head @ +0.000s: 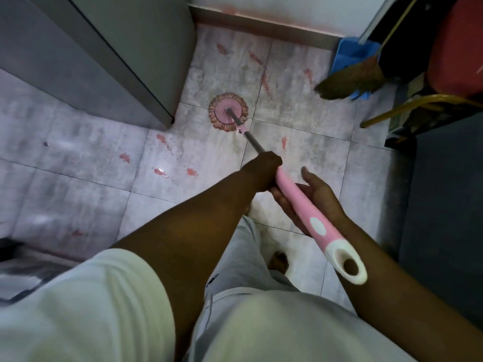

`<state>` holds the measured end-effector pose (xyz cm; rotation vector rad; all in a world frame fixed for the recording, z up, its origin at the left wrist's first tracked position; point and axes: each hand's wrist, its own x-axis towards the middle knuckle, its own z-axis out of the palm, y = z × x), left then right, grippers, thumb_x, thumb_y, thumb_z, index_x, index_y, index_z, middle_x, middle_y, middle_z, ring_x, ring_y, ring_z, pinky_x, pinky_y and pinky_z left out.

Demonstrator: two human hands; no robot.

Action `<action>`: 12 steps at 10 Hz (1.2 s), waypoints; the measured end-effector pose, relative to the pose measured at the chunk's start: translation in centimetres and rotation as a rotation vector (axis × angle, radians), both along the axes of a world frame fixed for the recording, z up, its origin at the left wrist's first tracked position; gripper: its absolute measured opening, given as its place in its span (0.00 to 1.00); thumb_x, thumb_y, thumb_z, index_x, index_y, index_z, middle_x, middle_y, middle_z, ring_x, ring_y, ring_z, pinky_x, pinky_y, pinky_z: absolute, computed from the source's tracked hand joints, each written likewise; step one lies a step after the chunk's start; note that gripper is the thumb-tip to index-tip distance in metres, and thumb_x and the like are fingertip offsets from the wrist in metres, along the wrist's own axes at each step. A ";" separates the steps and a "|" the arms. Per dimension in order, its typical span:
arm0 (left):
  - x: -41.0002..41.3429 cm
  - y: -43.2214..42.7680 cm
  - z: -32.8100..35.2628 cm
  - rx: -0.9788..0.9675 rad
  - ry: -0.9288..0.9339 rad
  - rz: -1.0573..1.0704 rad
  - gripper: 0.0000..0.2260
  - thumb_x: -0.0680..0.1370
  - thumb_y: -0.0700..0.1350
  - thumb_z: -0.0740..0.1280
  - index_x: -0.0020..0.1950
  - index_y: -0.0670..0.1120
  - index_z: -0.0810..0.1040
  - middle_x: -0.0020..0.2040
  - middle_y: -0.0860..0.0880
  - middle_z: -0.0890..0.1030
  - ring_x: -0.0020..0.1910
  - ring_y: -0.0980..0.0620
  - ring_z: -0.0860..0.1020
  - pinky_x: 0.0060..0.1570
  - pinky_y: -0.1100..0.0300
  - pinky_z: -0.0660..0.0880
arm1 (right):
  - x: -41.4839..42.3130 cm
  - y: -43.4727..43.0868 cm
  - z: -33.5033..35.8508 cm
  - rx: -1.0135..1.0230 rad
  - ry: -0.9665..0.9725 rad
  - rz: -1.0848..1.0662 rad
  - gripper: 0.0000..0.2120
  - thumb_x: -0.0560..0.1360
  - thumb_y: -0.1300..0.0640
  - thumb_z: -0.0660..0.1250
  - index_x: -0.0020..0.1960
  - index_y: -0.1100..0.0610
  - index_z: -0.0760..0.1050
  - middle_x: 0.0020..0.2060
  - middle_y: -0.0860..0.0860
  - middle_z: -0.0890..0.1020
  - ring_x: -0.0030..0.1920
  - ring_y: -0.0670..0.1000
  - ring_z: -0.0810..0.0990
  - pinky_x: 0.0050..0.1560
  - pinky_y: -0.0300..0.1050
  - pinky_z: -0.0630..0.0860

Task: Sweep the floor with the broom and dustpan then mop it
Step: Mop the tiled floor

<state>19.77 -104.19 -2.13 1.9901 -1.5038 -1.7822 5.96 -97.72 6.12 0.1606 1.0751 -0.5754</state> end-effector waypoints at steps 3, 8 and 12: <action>-1.0 1.3 -1.7 -0.050 -0.135 -0.064 0.23 0.81 0.38 0.59 0.76 0.38 0.63 0.78 0.38 0.58 0.75 0.40 0.61 0.72 0.51 0.61 | -1.6 -0.6 -1.1 0.120 0.041 0.276 0.12 0.79 0.53 0.61 0.53 0.63 0.70 0.30 0.52 0.75 0.22 0.45 0.71 0.19 0.35 0.69; -7.3 1.3 -3.6 0.602 0.552 1.008 0.08 0.84 0.41 0.56 0.56 0.36 0.67 0.46 0.36 0.78 0.39 0.39 0.80 0.29 0.49 0.79 | -7.5 3.3 -0.8 0.163 -0.026 0.201 0.18 0.75 0.50 0.65 0.54 0.65 0.73 0.31 0.54 0.76 0.23 0.46 0.72 0.20 0.37 0.71; -3.0 -14.5 -10.3 0.493 0.477 1.169 0.13 0.84 0.49 0.56 0.42 0.44 0.66 0.23 0.50 0.64 0.15 0.54 0.62 0.21 0.70 0.65 | -0.9 -11.7 -9.4 0.164 -0.316 -0.009 0.14 0.73 0.58 0.62 0.56 0.63 0.71 0.35 0.54 0.76 0.21 0.44 0.70 0.18 0.34 0.68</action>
